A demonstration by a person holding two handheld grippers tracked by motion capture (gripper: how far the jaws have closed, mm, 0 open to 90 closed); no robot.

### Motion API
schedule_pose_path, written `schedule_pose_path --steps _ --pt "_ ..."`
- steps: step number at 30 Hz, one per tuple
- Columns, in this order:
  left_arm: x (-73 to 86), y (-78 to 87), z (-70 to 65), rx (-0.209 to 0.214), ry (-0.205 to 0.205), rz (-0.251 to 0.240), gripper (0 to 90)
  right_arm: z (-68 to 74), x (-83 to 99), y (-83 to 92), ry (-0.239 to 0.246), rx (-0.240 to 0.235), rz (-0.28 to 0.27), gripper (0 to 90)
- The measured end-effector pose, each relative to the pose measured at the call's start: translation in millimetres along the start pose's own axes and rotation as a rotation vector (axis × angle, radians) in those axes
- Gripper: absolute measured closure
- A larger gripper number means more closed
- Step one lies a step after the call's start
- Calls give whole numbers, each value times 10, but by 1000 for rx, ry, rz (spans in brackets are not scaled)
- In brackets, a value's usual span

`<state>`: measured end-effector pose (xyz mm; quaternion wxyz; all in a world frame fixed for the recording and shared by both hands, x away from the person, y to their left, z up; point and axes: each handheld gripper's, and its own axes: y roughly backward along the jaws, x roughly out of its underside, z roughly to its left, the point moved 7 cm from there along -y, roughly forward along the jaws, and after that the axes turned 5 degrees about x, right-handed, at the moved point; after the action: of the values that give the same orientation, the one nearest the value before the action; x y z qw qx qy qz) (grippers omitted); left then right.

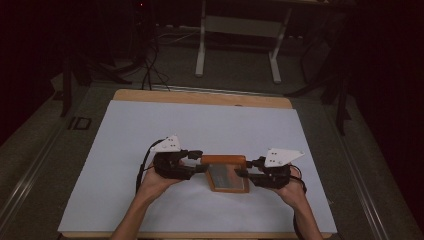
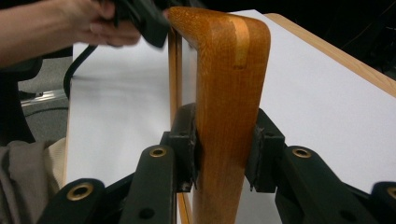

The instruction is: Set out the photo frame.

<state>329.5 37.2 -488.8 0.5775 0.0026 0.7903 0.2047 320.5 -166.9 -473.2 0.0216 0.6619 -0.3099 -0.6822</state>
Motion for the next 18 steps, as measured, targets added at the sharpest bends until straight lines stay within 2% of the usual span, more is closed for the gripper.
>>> schedule_pose_path --steps 2,6,10,14,16,18 --pt "55 -60 -8 4 -2 6 427 2 0 0 0 0 -1 680" --pt "165 -220 -11 -7 -22 74 431 8 2 2 -1 -1 -4 681" --pt "243 -308 -21 -6 -32 105 477 20 2 3 -1 -1 -9 681" --pt "279 -342 -24 0 -35 122 522 19 8 6 -5 -2 -13 682" --pt "261 -336 -40 15 -43 117 590 10 10 5 -8 -3 -13 682" --pt "255 -330 -46 7 -57 129 597 4 8 1 -10 -4 -16 682"
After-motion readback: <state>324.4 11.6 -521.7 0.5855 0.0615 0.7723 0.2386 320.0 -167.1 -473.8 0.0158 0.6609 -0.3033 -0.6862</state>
